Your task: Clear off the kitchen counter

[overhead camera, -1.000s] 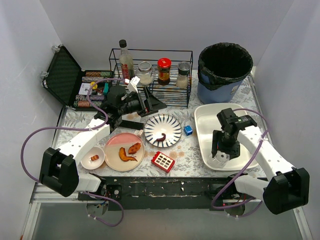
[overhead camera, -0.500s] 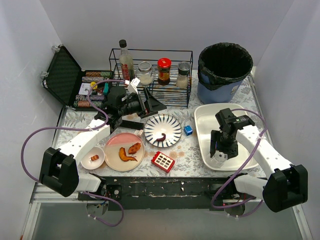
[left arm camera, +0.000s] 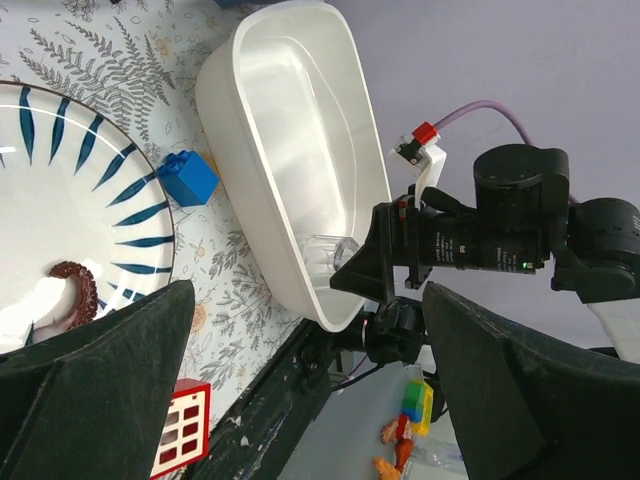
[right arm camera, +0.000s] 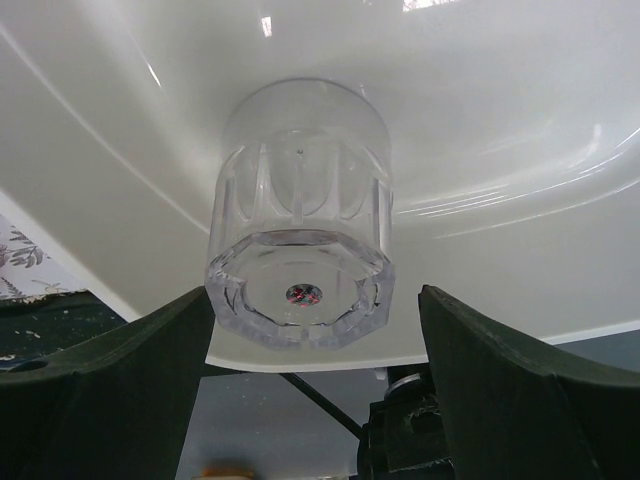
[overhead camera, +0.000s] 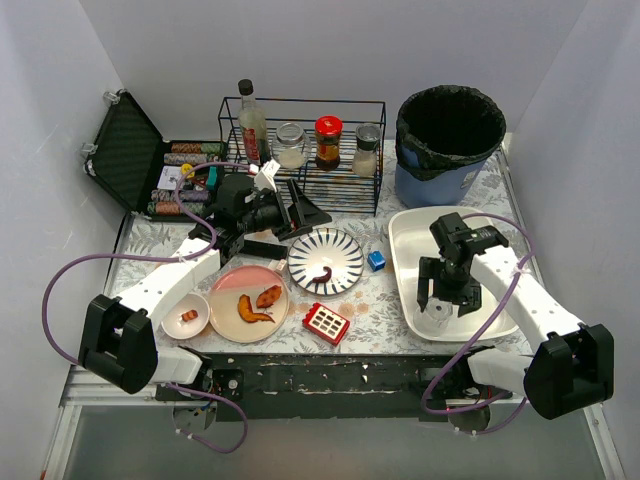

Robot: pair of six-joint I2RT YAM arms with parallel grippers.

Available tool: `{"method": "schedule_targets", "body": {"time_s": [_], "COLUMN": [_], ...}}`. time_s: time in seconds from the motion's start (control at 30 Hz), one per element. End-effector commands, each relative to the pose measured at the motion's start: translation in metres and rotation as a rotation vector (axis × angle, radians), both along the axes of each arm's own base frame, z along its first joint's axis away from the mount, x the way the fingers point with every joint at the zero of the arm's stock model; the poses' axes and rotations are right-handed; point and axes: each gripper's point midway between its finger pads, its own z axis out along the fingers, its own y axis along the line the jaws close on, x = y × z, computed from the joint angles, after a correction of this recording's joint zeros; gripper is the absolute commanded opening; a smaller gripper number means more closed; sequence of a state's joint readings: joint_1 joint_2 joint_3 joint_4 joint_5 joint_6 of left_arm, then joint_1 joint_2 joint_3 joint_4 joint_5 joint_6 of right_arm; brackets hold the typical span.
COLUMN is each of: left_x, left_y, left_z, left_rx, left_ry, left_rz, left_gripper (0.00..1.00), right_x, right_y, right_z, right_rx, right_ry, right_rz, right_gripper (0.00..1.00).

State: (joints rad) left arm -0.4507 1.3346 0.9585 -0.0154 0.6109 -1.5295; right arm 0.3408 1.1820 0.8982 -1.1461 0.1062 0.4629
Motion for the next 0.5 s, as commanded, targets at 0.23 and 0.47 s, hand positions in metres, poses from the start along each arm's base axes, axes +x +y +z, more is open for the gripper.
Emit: {"method": "schedule_targets", "body": {"time_s": [0.23,0.47], "left_x": [0.011,-0.001], "left_y": [0.055,0.127], "left_z": [-0.019,-0.076], "left_rx": [0.329,0.689], "left_ry": [0.026,0.169], "left_rz": [0.246,0.461], "left_gripper": [0.98,0.98], "right_x": [0.064,0.095], "right_y": [-0.007,0.031], "right_z": [0.087,0.128], "right_rx": [-0.044,0.151], "right_ry": [-0.342,-0.502], "right_rz": [-0.033,0.057], "right_gripper": [0.91,0.91]}}
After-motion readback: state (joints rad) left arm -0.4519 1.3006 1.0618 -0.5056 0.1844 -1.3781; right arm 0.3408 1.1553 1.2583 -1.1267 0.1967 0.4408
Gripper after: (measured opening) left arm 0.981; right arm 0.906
